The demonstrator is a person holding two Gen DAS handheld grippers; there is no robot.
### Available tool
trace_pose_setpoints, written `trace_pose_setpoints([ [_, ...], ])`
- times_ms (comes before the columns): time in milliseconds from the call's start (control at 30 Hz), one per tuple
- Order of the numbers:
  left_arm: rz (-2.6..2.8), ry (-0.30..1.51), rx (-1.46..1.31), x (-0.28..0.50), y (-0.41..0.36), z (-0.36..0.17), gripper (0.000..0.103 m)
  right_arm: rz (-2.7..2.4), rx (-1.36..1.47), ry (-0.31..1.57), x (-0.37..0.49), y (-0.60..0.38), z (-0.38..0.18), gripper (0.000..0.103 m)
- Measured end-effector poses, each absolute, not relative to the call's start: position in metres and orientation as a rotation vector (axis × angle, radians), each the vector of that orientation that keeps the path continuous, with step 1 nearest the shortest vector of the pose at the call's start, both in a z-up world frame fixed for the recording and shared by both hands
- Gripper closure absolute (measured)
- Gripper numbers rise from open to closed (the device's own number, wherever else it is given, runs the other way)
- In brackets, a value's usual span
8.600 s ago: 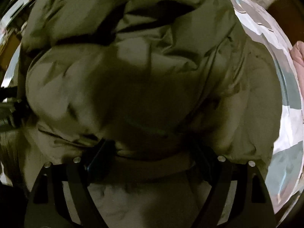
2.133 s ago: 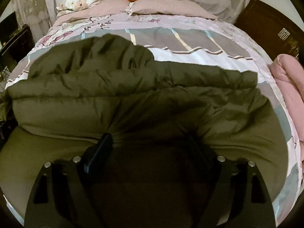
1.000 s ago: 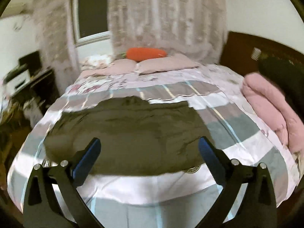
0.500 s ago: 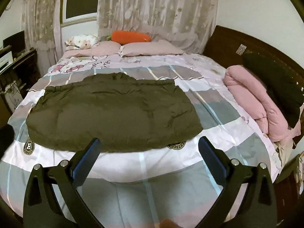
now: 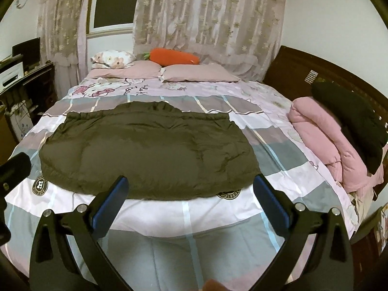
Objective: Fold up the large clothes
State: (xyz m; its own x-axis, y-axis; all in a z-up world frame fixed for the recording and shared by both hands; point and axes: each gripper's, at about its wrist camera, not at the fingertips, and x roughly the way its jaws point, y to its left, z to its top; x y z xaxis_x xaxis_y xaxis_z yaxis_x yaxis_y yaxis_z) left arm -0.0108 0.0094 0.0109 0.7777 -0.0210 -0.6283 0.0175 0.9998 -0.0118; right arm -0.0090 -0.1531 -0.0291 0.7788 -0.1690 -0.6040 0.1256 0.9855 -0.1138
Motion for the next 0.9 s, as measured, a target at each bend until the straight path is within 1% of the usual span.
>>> trace_pose_setpoints([
  [900, -0.026, 0.674, 0.007, -0.0112, 0.0054, 0.0116, 0.002, -0.128, -0.077, 0.655, -0.0108, -0.1444, -0.0327, 0.001],
])
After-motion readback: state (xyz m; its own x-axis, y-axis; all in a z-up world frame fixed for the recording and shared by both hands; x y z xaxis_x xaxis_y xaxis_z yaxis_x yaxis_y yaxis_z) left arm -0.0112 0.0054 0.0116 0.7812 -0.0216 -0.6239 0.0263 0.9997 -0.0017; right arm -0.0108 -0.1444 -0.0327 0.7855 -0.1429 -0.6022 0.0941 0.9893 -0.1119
